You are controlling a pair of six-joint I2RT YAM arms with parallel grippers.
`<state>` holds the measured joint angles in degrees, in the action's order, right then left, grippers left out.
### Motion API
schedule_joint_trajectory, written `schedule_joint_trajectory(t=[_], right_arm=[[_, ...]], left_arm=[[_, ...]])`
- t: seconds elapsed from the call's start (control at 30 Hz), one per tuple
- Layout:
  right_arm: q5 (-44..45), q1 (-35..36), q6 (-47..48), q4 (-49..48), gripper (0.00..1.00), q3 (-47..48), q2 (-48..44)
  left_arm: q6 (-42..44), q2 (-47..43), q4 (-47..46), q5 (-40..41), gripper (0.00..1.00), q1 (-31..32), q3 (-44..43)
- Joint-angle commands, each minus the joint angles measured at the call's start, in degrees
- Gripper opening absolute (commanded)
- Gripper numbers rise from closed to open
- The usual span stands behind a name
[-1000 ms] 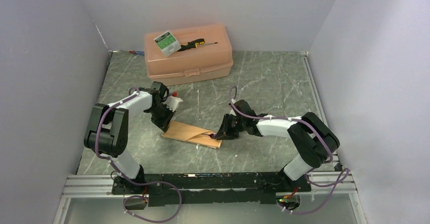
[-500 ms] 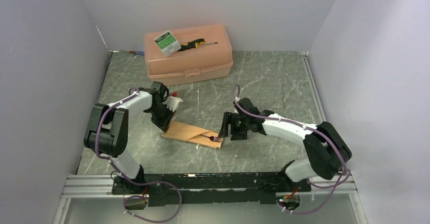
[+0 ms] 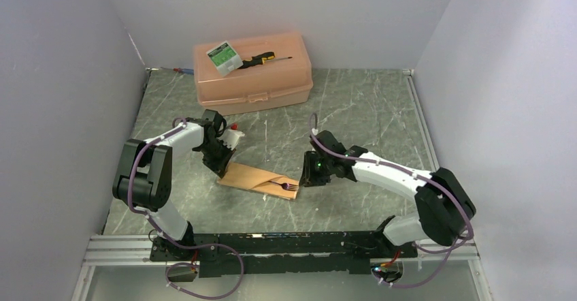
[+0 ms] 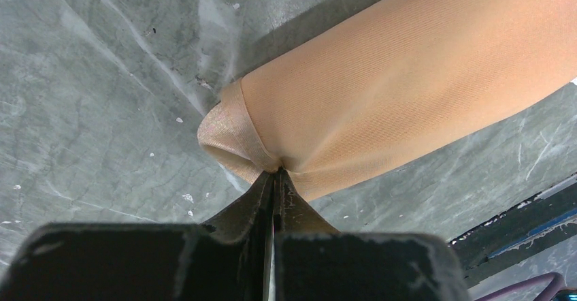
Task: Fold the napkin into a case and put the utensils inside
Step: Insert the fork into the folded napkin.
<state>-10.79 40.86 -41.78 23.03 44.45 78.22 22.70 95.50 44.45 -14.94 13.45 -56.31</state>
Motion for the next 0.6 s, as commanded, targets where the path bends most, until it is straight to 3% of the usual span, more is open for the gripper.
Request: schedule_joint_trajectory(t=[0.0, 0.13, 0.57], right_arm=[[0.2, 1.5, -0.1, -1.4, 0.27, 3.1, 2.4], [-0.5, 1.4, 0.2, -2.5, 0.27, 3.2, 4.4], [-2.8, 1.5, 0.5, -6.0, 0.12, 4.6, 9.5]], left_arm=[[-0.7, -0.2, 1.0, -1.1, 0.06, -0.2, -0.7], [-0.7, -0.2, 0.9, -1.0, 0.06, -0.2, -0.8], [-0.7, 0.3, 1.0, -1.2, 0.05, -0.2, -1.0]])
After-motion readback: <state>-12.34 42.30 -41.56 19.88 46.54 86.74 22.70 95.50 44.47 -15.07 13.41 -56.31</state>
